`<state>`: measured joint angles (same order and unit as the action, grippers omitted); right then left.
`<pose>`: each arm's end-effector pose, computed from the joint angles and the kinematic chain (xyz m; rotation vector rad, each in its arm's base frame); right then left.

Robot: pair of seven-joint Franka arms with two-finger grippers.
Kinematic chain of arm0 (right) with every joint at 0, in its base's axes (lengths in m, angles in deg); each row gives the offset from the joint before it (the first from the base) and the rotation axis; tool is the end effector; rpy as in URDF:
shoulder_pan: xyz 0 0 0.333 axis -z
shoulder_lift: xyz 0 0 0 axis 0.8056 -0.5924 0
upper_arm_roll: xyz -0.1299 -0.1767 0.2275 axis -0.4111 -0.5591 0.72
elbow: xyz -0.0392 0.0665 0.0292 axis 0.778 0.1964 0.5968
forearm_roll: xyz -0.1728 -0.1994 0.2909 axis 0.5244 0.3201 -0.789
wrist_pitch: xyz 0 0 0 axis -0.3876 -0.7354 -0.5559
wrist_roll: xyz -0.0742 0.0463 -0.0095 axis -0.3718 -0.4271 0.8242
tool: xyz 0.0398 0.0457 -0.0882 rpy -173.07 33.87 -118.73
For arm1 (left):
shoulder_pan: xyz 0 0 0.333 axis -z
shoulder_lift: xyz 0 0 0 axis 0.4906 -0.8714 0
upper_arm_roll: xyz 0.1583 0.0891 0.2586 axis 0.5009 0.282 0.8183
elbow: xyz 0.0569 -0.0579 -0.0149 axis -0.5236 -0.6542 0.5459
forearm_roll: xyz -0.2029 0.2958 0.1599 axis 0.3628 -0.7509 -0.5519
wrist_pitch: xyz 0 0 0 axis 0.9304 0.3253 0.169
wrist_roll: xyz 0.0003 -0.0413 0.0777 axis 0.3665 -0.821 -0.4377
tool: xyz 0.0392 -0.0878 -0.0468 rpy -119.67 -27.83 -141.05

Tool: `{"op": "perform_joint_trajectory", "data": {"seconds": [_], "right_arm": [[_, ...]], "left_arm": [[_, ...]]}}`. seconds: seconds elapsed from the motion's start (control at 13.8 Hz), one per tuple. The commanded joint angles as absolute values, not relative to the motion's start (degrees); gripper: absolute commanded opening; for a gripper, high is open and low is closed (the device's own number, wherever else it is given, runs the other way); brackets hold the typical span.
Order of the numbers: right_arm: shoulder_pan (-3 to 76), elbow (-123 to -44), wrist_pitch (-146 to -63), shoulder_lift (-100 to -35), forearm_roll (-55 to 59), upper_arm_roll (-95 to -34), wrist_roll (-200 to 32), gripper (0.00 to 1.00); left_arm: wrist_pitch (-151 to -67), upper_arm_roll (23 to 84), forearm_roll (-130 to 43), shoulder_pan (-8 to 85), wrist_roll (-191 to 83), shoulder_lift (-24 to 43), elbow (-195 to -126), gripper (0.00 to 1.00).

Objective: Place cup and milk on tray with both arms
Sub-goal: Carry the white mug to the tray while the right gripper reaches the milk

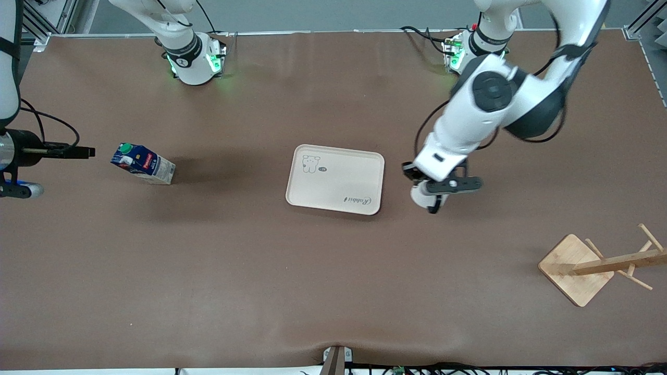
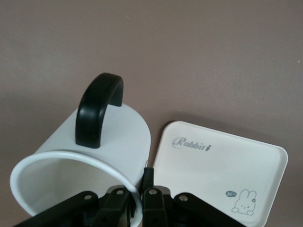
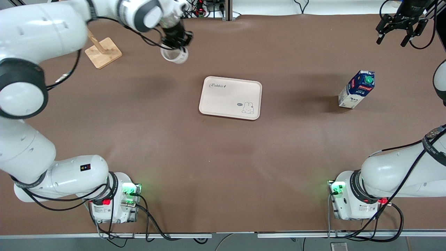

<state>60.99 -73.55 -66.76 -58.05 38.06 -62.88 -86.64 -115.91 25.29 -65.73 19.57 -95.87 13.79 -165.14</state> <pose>0.5729 -0.1050 0.4765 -3.0049 0.2211 0.6823 0.5378 -0.3377 0.3995 3.0200 0.1901 0.0389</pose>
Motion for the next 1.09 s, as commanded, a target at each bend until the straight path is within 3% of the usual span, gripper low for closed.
{"op": "perform_joint_trajectory", "data": {"seconds": [0.0, 0.22, 0.44, 1.02], "right_arm": [[62.3, -72.4, -66.0, -59.0, 37.9, -62.1, -86.3, 1.0], [62.9, -72.5, -67.6, -60.1, 37.6, -62.0, -86.1, 1.0], [63.5, -80.0, -79.0, -59.6, 37.0, -62.0, -86.7, 1.0], [62.5, -99.5, -98.4, -49.4, 37.3, -61.9, -86.8, 1.0]], "left_arm": [[-114.7, 25.8, -71.1, 26.7, -103.6, 5.7, -159.7, 0.0], [-110.6, 29.6, -71.0, 35.0, -104.7, 0.6, -155.7, 0.0], [-100.5, 34.7, -70.9, 43.8, -104.6, -4.6, -148.3, 0.0], [-100.6, 36.9, -70.0, 47.0, -104.1, -10.2, -147.3, 0.0]]}}
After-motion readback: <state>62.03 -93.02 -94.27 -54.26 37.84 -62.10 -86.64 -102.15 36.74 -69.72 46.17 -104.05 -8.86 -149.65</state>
